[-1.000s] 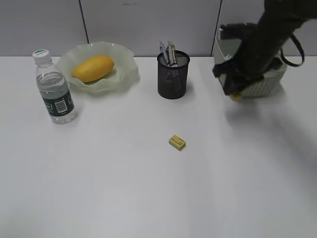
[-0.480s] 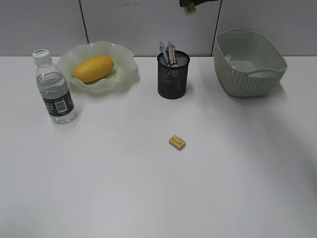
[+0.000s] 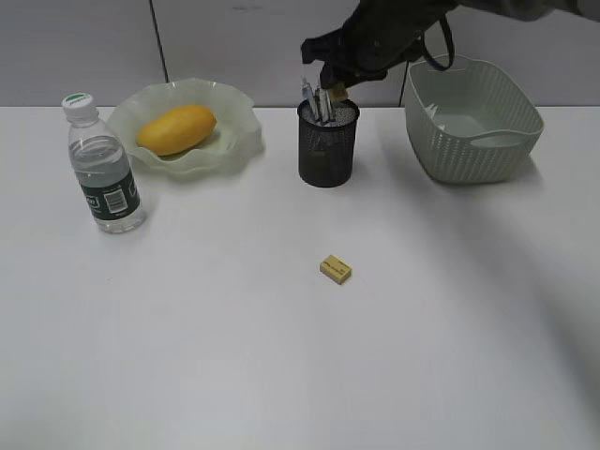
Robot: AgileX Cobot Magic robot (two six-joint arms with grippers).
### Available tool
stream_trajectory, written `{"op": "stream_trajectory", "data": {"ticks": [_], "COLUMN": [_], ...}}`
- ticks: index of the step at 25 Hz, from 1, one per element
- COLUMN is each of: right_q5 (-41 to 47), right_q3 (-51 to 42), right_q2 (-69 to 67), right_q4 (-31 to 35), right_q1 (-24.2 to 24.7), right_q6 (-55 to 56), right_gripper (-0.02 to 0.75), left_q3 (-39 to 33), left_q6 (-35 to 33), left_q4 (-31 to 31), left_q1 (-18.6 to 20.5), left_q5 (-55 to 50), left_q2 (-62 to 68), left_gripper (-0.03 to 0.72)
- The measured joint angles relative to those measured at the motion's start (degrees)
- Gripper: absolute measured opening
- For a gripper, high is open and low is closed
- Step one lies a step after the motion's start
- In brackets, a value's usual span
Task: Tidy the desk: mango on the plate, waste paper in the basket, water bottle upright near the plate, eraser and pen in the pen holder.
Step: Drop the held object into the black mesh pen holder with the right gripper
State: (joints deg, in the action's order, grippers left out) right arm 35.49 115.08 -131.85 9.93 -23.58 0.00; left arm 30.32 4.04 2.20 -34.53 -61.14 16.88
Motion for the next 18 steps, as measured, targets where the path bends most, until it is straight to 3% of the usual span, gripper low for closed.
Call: {"op": "stream_trajectory", "data": {"ticks": [9,14,18], "right_q5": [-0.74,-0.19,5.32], "right_q3": [0.0,0.26,4.14], "right_q2": [-4.92,-4.92,-4.92], "right_q4": [0.76,0.86,0.21], "right_q1": [0.0,0.0,-0.02], "right_q6": [0.0,0.0,0.0], "right_gripper": [0.234,0.43,0.479], "left_q3": [-0.02,-0.02,-0.02], "left_q6": [0.0,0.0,0.0], "left_q4": [0.0,0.0,0.0], "left_q1": [0.0,0.0,0.0], "left_q5": [0.0,0.0,0.0], "left_q2": [0.0,0.0,0.0], "left_gripper": [0.412,0.412,0.412]}}
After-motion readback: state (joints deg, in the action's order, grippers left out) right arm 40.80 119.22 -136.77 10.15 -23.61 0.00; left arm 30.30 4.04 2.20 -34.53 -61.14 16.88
